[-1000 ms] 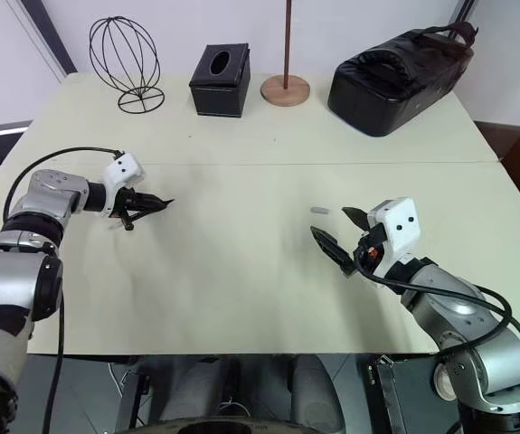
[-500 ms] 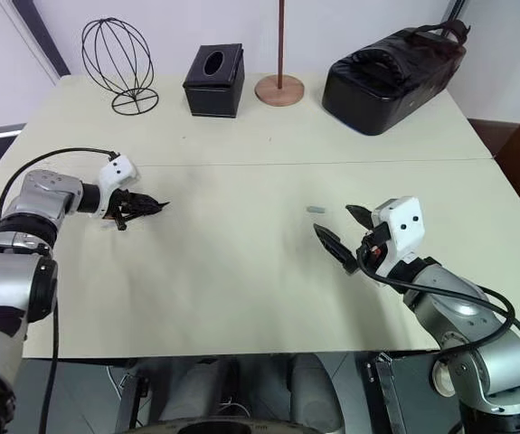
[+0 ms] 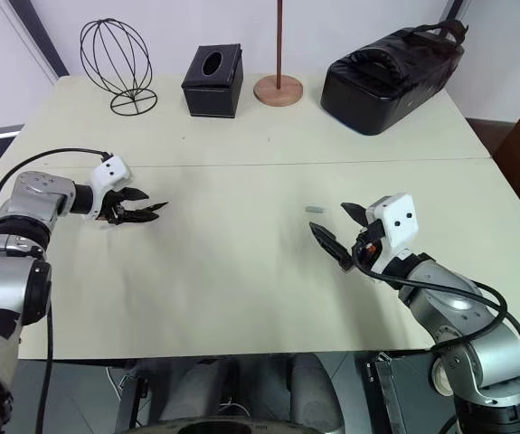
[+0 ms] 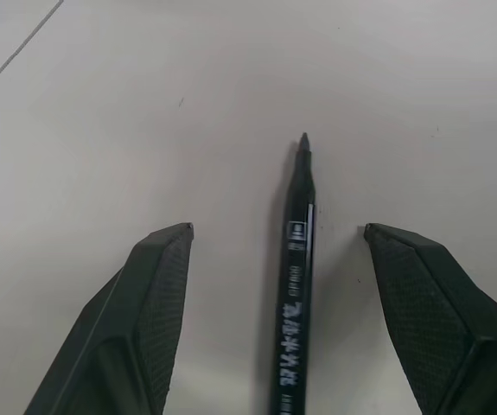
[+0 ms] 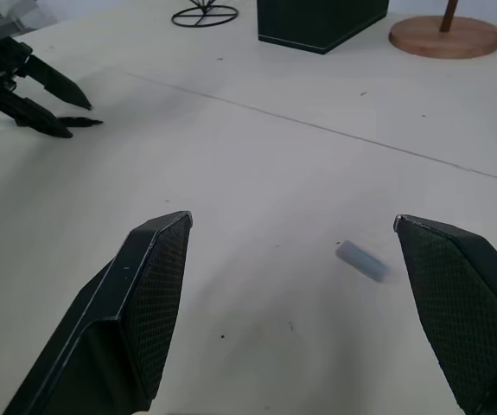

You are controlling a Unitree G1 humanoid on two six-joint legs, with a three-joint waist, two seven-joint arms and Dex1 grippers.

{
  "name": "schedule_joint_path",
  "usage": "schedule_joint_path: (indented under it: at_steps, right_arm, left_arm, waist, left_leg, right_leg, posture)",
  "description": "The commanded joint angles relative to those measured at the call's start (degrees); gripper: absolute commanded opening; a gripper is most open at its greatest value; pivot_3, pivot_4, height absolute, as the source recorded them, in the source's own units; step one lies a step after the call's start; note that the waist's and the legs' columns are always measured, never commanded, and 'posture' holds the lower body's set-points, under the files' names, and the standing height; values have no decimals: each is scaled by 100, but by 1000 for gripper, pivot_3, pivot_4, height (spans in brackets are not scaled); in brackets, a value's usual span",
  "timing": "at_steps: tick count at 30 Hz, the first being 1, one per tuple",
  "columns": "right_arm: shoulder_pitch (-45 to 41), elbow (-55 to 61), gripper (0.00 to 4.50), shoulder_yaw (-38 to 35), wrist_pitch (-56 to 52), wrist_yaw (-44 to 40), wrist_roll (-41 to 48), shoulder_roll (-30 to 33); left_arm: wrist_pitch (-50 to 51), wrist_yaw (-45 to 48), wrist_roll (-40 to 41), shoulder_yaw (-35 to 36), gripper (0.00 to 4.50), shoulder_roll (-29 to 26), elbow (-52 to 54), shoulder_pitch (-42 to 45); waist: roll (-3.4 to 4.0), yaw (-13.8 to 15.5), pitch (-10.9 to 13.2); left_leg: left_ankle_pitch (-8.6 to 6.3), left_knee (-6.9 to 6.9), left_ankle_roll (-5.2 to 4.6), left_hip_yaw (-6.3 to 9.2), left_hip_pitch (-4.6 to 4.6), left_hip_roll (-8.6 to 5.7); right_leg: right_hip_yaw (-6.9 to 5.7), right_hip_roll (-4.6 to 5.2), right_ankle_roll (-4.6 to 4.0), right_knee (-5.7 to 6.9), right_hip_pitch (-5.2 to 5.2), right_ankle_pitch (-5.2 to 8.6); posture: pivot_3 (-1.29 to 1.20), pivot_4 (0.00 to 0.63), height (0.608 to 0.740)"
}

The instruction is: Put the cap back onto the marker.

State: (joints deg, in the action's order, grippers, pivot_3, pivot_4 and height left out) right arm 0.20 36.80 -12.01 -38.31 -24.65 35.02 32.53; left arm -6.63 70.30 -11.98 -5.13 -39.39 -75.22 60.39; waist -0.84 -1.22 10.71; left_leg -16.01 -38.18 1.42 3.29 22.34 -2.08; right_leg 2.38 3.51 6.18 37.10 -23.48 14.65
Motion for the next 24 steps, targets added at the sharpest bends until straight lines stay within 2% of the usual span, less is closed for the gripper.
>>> schedule_joint_path:
  at_steps: [1, 10, 13, 18, 24]
  right_arm:
    - [-16, 112, 3891, -89, 161, -26, 3, -26]
    - [-17, 89, 3891, -99, 182, -43, -29, -24]
    - [-44, 65, 3891, -92, 189, -55, -42, -33]
    - [-74, 13, 3891, -72, 212, -65, -51, -34]
    - [-189, -328, 3891, -100, 455, -129, -226, 0]
  left_arm:
    - [136, 175, -358, -304, 3305, -166, -191, -252]
    - [168, 206, -336, -332, 3305, -215, -191, -249]
    - [171, 232, -321, -321, 2429, -215, -189, -265]
    - [182, 249, -304, -304, 13, -221, -184, -287]
    - [9, 308, -164, -189, 13, -219, -111, -226]
  waist:
    - [0, -1, 0]
    - [1, -3, -1]
    - [2, -3, -2]
    - [5, 4, -7]
    - [7, 3, -8]
  left_leg:
    - [0, 0, 0, 0, 0, 0]
    - [-1, 0, -1, -1, -1, 0]
    - [-1, 0, -1, -1, -1, 0]
    - [-1, 0, -1, 0, -5, 0]
    - [-1, 0, -1, -1, -6, 0]
  right_leg:
    - [0, 0, 0, 0, 0, 0]
    - [1, -1, 0, 0, 0, 0]
    - [1, -1, 0, 0, 0, 0]
    - [1, -1, 0, 5, 2, 0]
    - [1, -1, 0, 6, 3, 0]
  posture:
    - [0, 150, 740]
    - [0, 150, 740]
    - [0, 150, 740]
    - [0, 150, 740]
    - [0, 150, 740]
